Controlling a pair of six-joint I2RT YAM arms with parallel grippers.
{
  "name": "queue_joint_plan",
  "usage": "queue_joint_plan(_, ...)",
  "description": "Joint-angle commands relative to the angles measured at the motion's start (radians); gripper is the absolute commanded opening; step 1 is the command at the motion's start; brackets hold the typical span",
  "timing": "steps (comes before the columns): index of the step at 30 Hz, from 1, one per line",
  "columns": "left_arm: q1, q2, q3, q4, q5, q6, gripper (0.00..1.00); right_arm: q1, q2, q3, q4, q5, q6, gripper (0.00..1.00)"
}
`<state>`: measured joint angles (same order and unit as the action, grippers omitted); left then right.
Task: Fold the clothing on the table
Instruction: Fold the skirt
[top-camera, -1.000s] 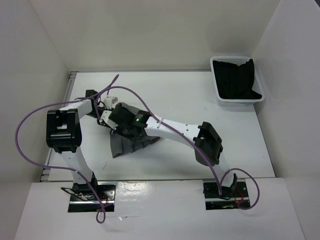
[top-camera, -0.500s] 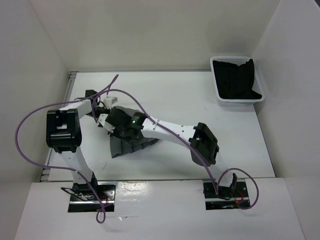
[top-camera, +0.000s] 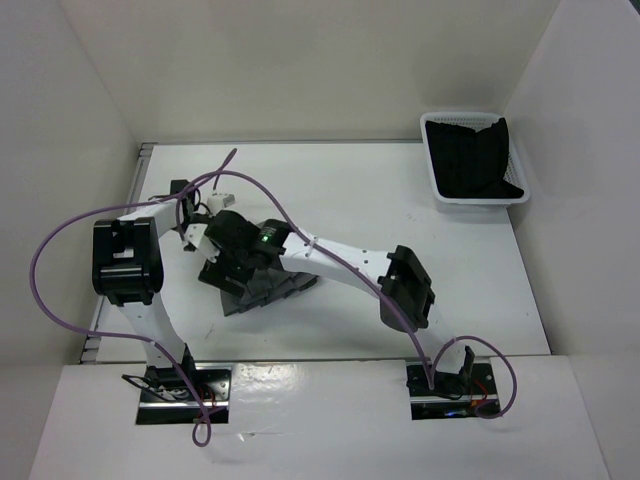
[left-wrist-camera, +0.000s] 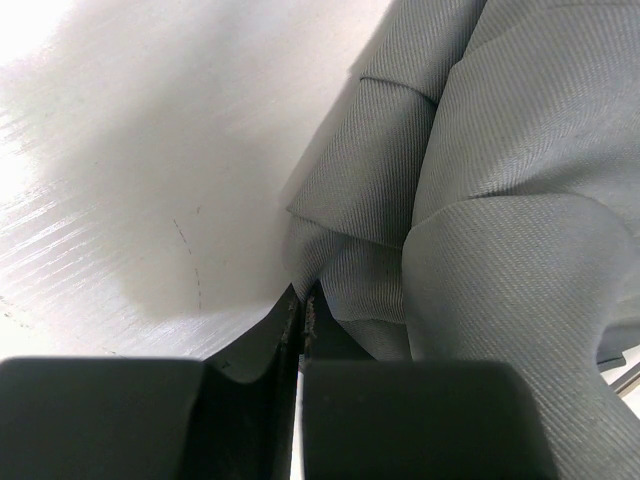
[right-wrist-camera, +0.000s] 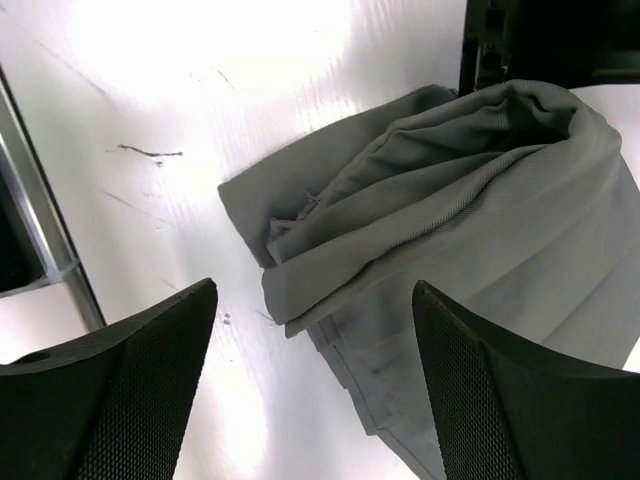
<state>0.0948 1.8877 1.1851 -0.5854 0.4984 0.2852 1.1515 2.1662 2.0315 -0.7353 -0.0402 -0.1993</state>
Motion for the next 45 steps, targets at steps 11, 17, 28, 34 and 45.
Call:
queue_joint_plan(11, 0.039, -0.035, 0.022, -0.042, -0.037, 0.003, 0.56, -0.110, -0.325, -0.198, 0.085, 0.043, -0.051, 0.92)
queue_joint_plan(17, 0.069, -0.105, 0.093, -0.090, -0.063, -0.020, 0.91, -0.203, -0.436, -0.346, 0.138, 0.056, -0.071, 0.93)
queue_joint_plan(28, 0.180, -0.355, 0.390, -0.273, -0.041, -0.070, 1.00, -0.329, -0.584, -0.533, 0.201, 0.074, -0.089, 0.95)
queue_joint_plan(34, 0.076, -0.434, 0.482, -0.441, 0.216, -0.069, 1.00, -0.409, -0.649, -0.615, 0.211, 0.074, -0.089, 0.97)
queue_joint_plan(45, -0.089, -0.412, 0.174, -0.449, 0.152, -0.012, 1.00, -0.530, -0.805, -0.729, 0.231, 0.051, -0.080, 0.98)
